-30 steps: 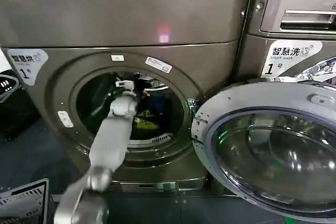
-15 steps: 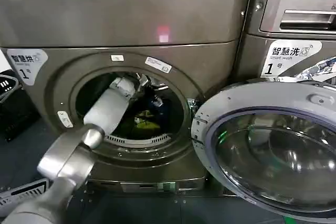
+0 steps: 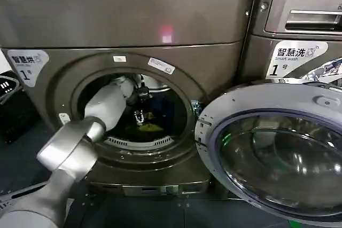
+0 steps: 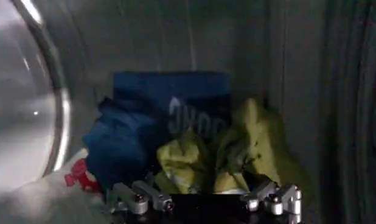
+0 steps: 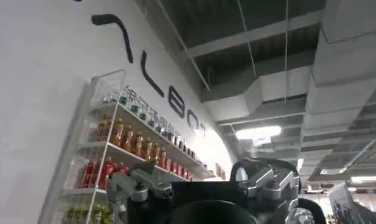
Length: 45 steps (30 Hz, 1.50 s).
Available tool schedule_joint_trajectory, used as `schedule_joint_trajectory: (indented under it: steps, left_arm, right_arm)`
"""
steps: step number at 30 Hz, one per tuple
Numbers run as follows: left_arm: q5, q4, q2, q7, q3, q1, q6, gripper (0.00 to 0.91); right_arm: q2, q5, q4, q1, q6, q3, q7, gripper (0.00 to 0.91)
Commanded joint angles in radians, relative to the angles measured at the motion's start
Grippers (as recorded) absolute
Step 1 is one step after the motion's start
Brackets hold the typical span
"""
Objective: Grasp the clothes from the dryer.
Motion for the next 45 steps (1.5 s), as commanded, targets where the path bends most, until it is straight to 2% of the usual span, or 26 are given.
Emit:
schedule_joint_trajectory:
  steps: [1, 11, 12, 13, 14, 15, 18, 29, 34, 41, 45]
  left_arm:
    - [0.097, 0.03, 0.0, 0.034, 0.045, 0.014, -0.036, 0.907]
    - [0.065, 0.016, -0.01, 0.029, 0.031, 0.071, -0.036, 0.907]
    - [0.067, 0.017, -0.011, 0.037, 0.032, 0.074, -0.037, 0.853]
    - [0.067, 0.018, -0.011, 0.04, 0.032, 0.076, -0.037, 0.546]
    - [0.069, 0.018, -0.011, 0.044, 0.032, 0.078, -0.037, 0.319]
    - [0.07, 0.018, -0.011, 0.046, 0.032, 0.079, -0.037, 0.137]
    - [0.074, 0.021, -0.014, 0.052, 0.033, 0.081, -0.042, 0.0]
    - [0.076, 0.027, -0.016, 0.035, -0.002, 0.083, -0.064, 0.0]
    - [-0.008, -0.049, 0.007, -0.019, -0.064, 0.102, -0.026, 0.0]
    - [-0.191, -0.176, 0.023, -0.197, -0.265, 0.148, 0.026, 0.0]
    - [-0.307, -0.32, 0.057, -0.307, -0.353, 0.245, 0.046, 0.0]
  right_arm:
    - [0.002, -0.002, -0.002, 0.0, 0.001, 0.0, 0.0, 0.907]
    - [0.004, -0.024, -0.003, 0.004, 0.005, -0.009, -0.003, 0.907]
    - [0.004, -0.024, -0.004, 0.004, 0.005, -0.008, -0.002, 0.907]
    - [0.004, -0.024, -0.005, 0.004, 0.005, -0.008, -0.002, 0.907]
    - [0.005, -0.024, -0.005, 0.003, 0.005, -0.007, -0.003, 0.907]
    - [0.005, -0.025, -0.005, 0.003, 0.005, -0.007, -0.003, 0.907]
    - [0.007, -0.025, -0.005, 0.003, 0.006, -0.007, -0.002, 0.907]
    - [0.013, -0.026, 0.0, 0.009, 0.007, -0.016, -0.003, 0.907]
    - [0.009, -0.026, -0.002, 0.008, 0.007, -0.018, -0.002, 0.907]
    - [0.01, -0.026, 0.005, 0.011, 0.006, -0.028, -0.001, 0.907]
    - [0.009, -0.025, 0.009, 0.013, 0.005, -0.031, 0.0, 0.907]
